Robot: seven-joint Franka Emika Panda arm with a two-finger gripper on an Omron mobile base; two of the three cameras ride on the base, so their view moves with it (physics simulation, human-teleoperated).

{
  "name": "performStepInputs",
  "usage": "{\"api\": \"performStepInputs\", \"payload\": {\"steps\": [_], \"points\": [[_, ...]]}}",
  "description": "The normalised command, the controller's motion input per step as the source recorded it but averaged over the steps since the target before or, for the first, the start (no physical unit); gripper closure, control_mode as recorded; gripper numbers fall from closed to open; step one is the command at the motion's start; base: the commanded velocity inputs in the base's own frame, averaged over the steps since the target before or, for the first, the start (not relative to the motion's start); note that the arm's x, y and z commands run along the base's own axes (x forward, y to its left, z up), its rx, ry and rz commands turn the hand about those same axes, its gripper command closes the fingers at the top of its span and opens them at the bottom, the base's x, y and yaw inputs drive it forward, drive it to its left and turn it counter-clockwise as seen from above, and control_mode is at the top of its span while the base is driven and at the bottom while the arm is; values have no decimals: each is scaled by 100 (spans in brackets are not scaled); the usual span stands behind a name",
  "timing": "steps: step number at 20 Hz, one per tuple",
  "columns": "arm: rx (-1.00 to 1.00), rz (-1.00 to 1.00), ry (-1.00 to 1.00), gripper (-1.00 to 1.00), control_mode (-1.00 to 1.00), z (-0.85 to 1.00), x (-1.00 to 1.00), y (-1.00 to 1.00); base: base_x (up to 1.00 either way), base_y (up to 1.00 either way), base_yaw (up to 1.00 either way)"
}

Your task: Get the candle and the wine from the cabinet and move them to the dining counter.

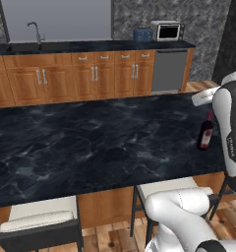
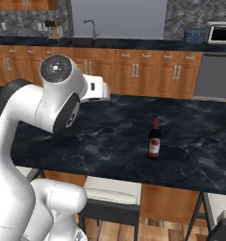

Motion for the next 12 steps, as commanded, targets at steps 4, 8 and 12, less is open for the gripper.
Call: {"api": "performStepInputs", "payload": {"steps": [4,8,12], "points": [[0,-16,0,-100,-100,2,-34,14,0,0,0],[0,-9,0,-100,-100,16,-53,10,0,0,0],[0,-2,0,-100,-100,7,-57,1,0,0,0]]}}
